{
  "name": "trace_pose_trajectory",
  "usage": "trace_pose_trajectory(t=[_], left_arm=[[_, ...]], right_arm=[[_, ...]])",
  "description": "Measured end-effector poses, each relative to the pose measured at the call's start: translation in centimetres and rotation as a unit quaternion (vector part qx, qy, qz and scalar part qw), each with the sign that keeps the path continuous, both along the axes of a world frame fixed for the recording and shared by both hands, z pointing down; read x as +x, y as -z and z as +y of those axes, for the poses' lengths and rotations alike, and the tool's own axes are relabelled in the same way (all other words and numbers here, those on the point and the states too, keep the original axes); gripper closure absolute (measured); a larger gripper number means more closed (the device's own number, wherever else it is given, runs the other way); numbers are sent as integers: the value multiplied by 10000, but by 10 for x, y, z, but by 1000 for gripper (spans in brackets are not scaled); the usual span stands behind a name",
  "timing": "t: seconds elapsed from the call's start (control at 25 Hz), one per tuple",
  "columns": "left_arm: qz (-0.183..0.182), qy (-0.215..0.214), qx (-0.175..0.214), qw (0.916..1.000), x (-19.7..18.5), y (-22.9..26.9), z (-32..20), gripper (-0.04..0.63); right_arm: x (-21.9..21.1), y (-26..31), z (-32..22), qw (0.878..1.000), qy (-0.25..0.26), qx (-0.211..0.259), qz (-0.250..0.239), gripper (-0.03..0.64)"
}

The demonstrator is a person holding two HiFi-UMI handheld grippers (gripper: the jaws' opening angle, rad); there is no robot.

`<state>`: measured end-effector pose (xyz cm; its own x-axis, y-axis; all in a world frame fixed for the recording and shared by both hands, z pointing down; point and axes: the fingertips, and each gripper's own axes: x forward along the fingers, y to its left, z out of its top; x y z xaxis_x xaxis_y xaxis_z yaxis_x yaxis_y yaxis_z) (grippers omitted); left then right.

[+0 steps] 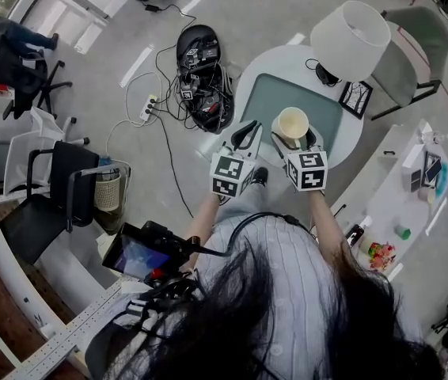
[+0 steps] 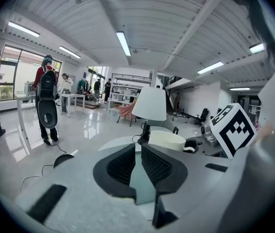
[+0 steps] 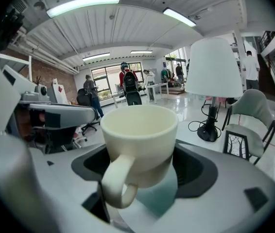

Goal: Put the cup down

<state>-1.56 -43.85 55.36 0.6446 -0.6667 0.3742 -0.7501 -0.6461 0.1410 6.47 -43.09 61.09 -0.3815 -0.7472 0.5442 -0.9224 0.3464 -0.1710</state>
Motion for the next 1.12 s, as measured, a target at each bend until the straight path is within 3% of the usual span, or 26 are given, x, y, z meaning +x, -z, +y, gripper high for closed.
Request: trace_pose_trajectory(t=[0.64,1.12], left_arm=[[-115,144,-208,9996,-29,-16,-14,546],[-147,271,-256,9992,-41,-20,-13,546]], right_arm=[[-24,-77,-25,9954,288,-743,534,218],[-17,-115,-24,9882,292,-1217,886,218]])
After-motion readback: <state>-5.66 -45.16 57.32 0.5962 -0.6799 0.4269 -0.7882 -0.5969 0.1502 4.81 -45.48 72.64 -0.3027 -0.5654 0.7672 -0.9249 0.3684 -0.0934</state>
